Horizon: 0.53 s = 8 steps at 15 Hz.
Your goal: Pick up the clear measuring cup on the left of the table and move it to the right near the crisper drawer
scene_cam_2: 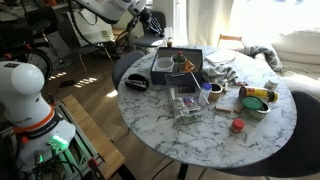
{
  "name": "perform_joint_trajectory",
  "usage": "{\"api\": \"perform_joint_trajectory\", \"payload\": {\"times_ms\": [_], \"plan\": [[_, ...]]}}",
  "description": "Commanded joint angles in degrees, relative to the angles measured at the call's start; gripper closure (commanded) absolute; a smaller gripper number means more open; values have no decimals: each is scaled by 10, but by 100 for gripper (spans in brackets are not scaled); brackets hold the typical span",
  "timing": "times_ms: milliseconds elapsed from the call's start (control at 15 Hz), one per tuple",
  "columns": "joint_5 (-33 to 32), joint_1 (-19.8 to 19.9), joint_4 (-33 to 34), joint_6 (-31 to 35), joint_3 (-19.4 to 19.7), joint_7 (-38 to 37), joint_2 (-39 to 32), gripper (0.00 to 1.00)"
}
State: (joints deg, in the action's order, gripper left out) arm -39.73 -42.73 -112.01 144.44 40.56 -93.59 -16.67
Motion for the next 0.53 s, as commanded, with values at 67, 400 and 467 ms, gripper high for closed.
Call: {"api": "perform_joint_trajectory", "payload": {"times_ms": [67, 400, 467], "plan": [[-117, 106, -48, -113, -80, -131, 116, 95], [-113, 289, -76, -220, -219, -156, 167, 95], [-108, 316, -84, -234, -236, -158, 175, 95]]}}
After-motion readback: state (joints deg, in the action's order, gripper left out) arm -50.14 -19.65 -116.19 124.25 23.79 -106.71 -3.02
